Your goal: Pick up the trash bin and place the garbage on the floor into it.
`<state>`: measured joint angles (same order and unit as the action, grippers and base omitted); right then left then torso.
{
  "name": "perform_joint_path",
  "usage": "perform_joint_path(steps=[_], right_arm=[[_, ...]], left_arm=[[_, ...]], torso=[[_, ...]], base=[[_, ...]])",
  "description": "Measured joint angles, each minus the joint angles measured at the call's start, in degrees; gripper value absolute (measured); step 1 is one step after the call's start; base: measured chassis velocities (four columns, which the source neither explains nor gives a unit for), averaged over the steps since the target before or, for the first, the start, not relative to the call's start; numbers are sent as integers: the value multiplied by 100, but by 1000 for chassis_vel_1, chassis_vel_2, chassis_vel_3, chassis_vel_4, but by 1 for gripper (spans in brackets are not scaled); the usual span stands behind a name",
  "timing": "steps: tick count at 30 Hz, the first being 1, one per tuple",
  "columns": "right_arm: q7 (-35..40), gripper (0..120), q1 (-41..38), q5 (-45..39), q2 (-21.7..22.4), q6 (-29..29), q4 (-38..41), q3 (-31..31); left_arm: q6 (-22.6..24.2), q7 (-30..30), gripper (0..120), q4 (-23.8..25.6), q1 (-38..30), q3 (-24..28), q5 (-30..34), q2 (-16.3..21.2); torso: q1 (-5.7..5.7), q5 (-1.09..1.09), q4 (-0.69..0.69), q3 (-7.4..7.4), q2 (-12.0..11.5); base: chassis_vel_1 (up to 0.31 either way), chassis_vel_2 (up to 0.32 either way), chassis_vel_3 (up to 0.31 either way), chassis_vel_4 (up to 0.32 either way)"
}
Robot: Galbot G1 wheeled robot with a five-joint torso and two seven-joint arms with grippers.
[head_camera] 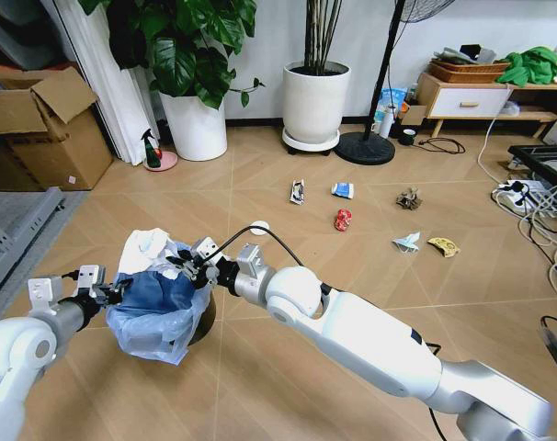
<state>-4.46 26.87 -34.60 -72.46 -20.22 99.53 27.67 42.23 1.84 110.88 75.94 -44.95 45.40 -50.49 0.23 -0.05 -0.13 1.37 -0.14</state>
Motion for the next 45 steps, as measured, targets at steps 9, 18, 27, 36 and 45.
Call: perform_joint_path(steps=[9, 18, 27, 36, 45], right_arm=[[188, 68, -36, -23, 2, 50, 41, 121], [382, 94, 11, -66, -43, 50, 113, -65], [850, 100, 407, -108, 21, -107, 211, -1029], [776, 100, 1539, 437, 734, -1, 263, -2492], [653, 100, 3025, 933, 1007, 196, 368, -3912]], left_arm=[[-3, 5, 0, 14, -16, -20, -4, 6], [-6, 5, 0, 27, -34, -19, -7, 18], [-14, 63, 0, 27, -15, -46, -89, -34], [-37, 112, 0, 59, 23, -99, -142, -101], [-54, 136, 0, 141, 115, -95, -229, -185]], torso=[[0, 0, 0, 0, 0], [0, 0, 0, 0, 0], [0, 1, 0, 0, 0], [0, 2, -1, 0, 0], [0, 2, -1, -1, 0]], base=[[0, 0, 0, 0], [0, 0, 0, 0], [0, 0, 0, 0], [0, 0, 0, 0], [0, 0, 0, 0]])
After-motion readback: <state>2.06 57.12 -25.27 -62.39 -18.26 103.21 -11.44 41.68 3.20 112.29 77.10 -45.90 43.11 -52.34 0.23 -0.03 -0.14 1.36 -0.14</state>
